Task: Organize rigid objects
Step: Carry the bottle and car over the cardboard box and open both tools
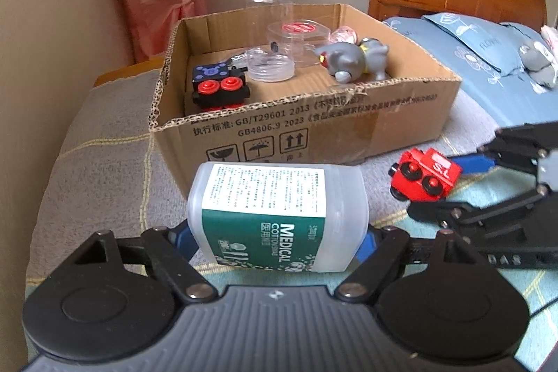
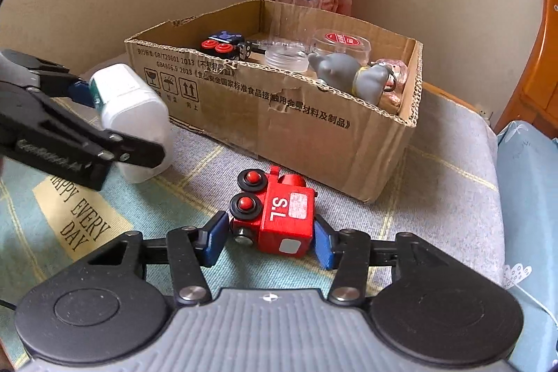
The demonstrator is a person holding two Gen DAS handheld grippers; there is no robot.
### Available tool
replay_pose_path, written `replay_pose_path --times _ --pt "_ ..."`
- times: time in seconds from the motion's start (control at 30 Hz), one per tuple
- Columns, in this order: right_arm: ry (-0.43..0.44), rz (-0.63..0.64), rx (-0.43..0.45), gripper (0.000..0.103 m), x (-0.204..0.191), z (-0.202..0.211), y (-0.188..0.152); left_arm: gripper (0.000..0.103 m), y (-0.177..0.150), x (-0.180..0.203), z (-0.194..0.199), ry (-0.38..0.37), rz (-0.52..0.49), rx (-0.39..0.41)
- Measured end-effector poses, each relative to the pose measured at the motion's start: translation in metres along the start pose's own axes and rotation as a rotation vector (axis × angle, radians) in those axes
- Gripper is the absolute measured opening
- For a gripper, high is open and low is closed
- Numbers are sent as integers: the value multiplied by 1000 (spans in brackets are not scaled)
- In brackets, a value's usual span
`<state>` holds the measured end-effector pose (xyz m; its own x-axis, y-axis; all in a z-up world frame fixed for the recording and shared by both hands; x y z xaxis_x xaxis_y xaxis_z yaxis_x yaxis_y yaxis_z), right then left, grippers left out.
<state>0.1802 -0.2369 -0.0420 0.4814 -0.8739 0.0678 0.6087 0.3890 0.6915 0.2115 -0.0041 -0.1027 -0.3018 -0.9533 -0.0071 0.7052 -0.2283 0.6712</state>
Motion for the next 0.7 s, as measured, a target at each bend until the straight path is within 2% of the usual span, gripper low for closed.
replay_pose_path --times 0.1,0.23,0.33,0.47,0.7 --pt "-4 -14 3 61 2 -3 4 82 0 0 2 -4 -12 -2" --pt "-1 -17 -1 61 2 -5 7 82 1 0 5 -27 -19 -12" --pt "-12 -6 -14 56 1 -6 8 82 2 2 8 -45 -37 -27" --pt "-3 0 -8 54 0 5 10 82 4 6 16 -81 -65 -49" --pt "13 22 12 54 1 32 14 82 11 8 35 -75 -129 -35"
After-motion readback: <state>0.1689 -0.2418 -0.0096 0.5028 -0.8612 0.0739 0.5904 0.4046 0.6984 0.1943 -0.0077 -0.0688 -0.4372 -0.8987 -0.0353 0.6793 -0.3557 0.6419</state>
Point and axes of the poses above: each gripper's, at about its wrist camera, not at the fingertips, and z roughly against the way its jaws point, x to its right, y to its top, the point moved 4 cm from there along -z, roughly the way its jaws point, and after that the axes turned 1 degree about z, right-handed, at the moved point
